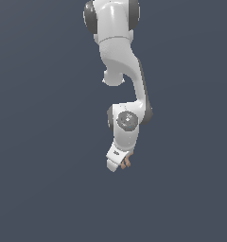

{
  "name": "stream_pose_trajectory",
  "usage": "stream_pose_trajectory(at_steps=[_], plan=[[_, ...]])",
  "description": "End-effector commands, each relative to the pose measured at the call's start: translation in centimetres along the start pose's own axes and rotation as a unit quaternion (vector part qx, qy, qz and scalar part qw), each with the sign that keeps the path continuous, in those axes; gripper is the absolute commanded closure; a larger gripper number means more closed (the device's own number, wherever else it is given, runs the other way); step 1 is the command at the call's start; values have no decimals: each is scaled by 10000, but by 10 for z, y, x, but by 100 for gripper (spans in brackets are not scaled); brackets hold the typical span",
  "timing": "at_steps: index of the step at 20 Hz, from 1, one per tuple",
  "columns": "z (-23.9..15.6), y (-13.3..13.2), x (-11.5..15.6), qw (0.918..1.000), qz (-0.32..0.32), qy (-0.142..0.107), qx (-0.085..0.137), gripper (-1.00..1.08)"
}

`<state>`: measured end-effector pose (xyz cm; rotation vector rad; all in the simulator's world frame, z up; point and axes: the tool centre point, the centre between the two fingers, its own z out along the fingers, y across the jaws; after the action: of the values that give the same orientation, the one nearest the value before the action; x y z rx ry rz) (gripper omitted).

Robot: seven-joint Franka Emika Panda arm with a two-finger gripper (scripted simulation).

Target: Pick up the object and move it to a goal position.

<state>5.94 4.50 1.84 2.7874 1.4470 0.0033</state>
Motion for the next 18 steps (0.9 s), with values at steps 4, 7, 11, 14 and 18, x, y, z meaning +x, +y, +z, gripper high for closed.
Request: stream_pose_trajectory(at_steps=[4, 7, 11, 14, 18], plan=[[1, 0, -1, 10000, 3, -8, 9, 108], [0, 1, -1, 10000, 7, -3, 1, 108], [0, 0, -6, 10000, 7, -3, 1, 108], [-1, 0, -15, 10000, 7, -3, 1, 108], [-4, 0, -33, 10000, 7, -3, 1, 108]])
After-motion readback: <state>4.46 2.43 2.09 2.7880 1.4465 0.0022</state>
